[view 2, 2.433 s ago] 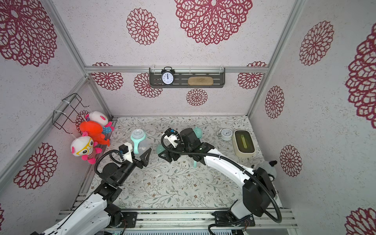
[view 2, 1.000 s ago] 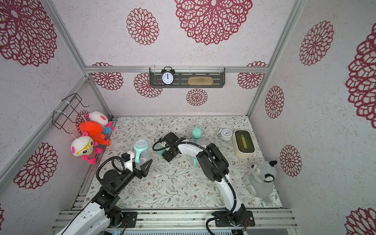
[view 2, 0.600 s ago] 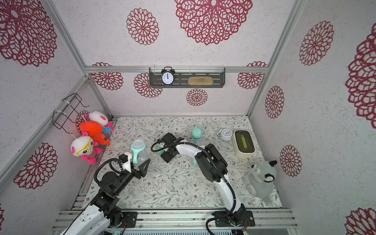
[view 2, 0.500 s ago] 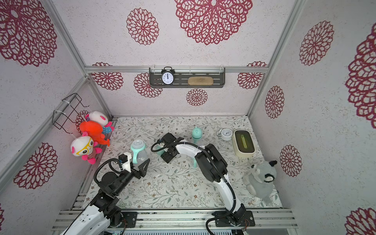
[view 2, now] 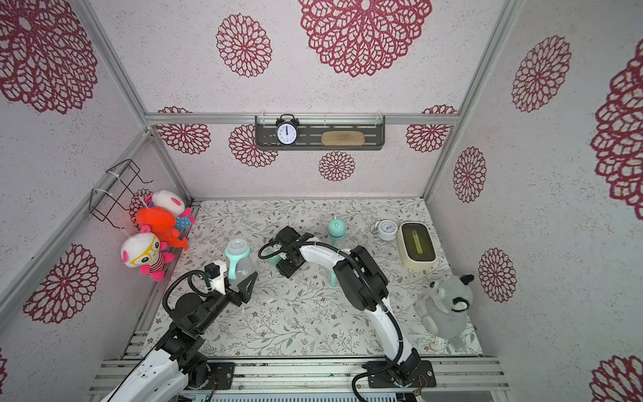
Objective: Assemble the baby bottles
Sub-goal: Pick up the nipple from the center of the board.
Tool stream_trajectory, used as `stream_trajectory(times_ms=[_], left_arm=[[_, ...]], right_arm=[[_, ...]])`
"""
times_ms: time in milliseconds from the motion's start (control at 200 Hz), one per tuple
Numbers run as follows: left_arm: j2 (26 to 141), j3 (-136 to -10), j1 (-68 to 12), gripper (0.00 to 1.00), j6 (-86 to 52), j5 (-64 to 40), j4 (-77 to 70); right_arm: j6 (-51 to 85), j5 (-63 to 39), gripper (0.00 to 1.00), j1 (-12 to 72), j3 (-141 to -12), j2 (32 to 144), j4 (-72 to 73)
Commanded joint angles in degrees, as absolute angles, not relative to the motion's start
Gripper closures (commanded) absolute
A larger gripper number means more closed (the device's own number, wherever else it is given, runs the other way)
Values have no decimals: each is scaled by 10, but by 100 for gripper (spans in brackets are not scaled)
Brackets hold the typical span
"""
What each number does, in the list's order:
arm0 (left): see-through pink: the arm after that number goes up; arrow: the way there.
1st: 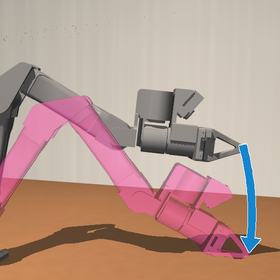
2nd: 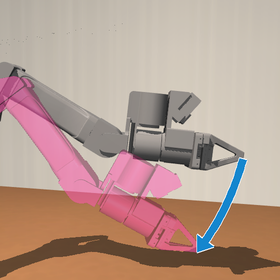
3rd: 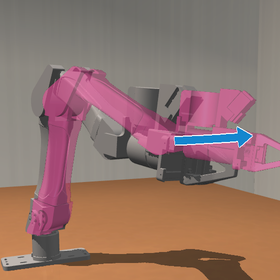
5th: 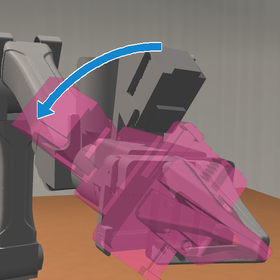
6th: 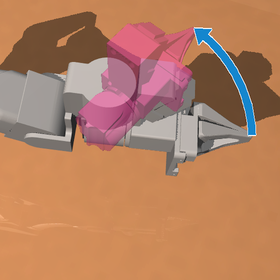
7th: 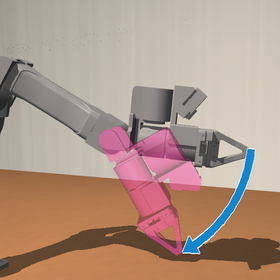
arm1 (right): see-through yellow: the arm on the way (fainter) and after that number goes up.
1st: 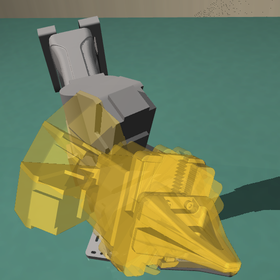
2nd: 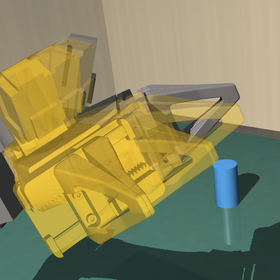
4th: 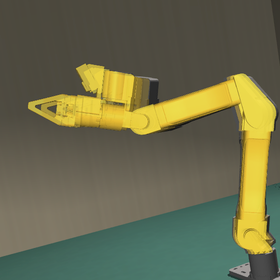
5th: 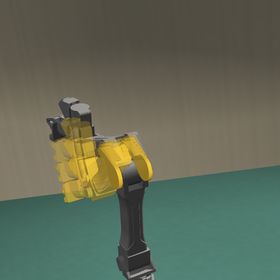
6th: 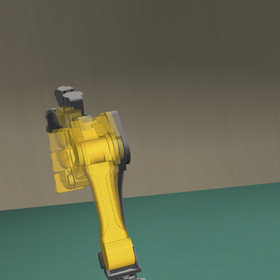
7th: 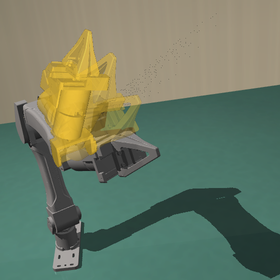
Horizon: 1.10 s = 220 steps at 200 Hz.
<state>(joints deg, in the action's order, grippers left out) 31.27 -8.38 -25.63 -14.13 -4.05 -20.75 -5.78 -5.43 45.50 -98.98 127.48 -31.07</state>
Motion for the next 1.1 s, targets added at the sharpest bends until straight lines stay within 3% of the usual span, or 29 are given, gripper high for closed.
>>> stream_trajectory(times_ms=[0, 390, 876, 1096], left_arm=[[316, -79, -261, 100, -132, -58, -243], [351, -76, -280, 100, -125, -63, -271], [479, -70, -331, 100, -107, -65, -365], [543, -88, -375, 100, -88, -44, -380]], right_arm=[[-34, -83, 42, 446, -993, 1207, -325], [11, -120, 43, 427, -1007, 1095, -395], [48, -134, 43, 417, -1008, 953, -484], [58, -195, 43, 417, -987, 896, -511]])
